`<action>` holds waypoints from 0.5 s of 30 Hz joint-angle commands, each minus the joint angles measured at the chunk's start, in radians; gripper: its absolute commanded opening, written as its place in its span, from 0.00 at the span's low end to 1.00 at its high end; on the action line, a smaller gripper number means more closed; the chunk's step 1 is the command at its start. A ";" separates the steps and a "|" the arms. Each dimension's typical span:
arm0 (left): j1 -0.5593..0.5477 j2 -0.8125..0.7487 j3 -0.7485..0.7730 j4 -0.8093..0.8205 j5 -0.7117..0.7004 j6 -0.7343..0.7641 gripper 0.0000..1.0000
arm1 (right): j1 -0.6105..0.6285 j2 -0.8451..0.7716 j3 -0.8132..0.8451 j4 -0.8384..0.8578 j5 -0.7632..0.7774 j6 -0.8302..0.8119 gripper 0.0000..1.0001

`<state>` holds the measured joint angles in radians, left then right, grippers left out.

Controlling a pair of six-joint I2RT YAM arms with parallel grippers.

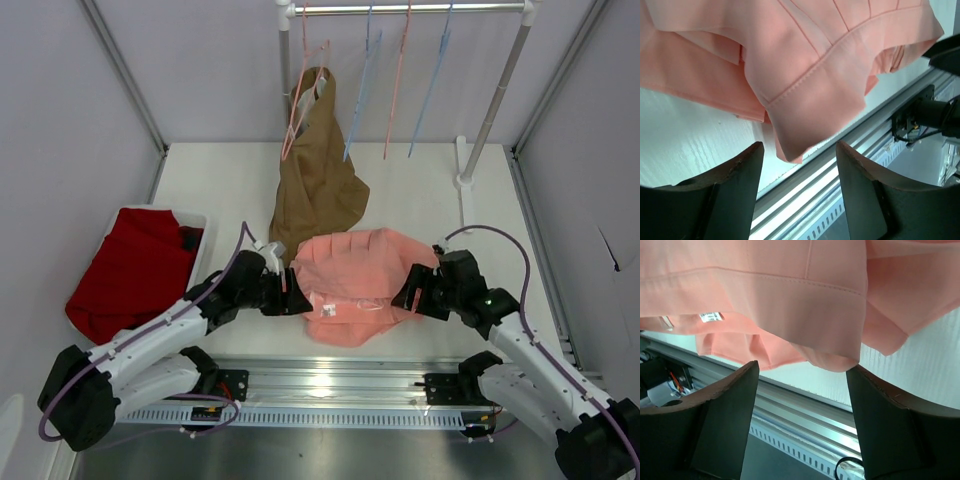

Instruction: Place the skirt on the hanger

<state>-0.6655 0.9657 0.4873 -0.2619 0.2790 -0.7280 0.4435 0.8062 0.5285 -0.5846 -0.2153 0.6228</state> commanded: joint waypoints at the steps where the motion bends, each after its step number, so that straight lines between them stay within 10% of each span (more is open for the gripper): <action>1: -0.006 -0.036 0.072 -0.080 0.063 0.082 0.66 | 0.009 -0.018 0.112 -0.046 0.096 0.015 0.76; 15: -0.006 -0.123 0.293 -0.275 0.074 0.188 0.68 | -0.072 0.138 0.540 -0.119 0.142 -0.090 0.83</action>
<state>-0.6659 0.8757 0.6914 -0.4759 0.3435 -0.5873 0.4133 0.8989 0.9001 -0.7067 -0.0914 0.5911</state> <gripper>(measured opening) 0.675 0.827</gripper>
